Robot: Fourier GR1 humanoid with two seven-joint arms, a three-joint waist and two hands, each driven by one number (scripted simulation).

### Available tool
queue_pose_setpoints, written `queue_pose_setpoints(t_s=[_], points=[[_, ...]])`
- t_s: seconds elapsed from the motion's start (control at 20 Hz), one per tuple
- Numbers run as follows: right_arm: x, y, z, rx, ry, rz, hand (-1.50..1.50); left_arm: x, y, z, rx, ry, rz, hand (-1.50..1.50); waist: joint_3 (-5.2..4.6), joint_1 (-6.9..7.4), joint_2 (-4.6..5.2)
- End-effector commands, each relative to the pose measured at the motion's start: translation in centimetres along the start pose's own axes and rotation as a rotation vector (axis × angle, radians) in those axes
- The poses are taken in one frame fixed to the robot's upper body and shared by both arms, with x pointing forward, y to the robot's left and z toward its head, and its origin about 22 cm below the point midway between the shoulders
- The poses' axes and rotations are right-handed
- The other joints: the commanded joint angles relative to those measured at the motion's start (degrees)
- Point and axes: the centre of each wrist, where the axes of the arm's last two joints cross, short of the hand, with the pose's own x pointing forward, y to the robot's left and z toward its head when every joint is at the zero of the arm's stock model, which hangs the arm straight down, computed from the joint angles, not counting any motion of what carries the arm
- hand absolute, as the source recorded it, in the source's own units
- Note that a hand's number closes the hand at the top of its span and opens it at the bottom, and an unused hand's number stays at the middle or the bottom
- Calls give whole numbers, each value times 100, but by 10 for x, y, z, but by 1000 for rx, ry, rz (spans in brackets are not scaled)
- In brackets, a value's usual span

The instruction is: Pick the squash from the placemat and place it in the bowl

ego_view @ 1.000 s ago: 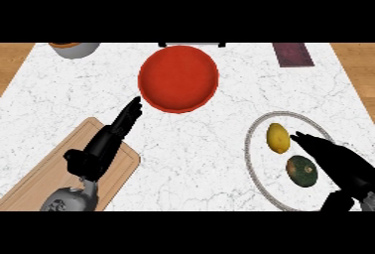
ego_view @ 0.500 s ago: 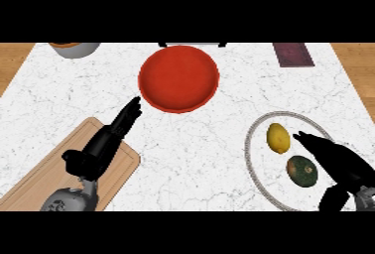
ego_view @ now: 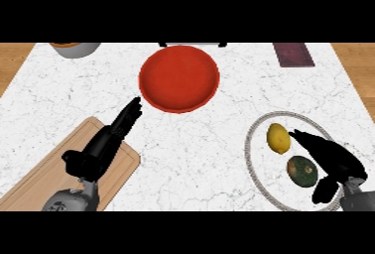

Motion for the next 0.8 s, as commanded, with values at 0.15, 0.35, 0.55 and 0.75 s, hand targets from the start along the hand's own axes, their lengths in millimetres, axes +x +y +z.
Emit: queue_pose_setpoints(t_s=[0.15, 0.35, 0.55, 0.75], points=[[-3, -8, -5, -91, -124, 5, 150, 8, 7, -3, 6, -16, 2, 0, 0, 1, -2], [2, 12, -26, -130, -118, -10, 150, -4, -3, 3, 4, 4, 9, 0, 1, 10, 0], [134, 7, -39, -134, -128, 15, 150, -3, -8, -4, -31, -2, -1, 0, -8, 207, 15], [213, -12, -41, -177, -149, 2, 150, 13, -18, -19, -118, -45, -11, 0, -22, 837, 140]])
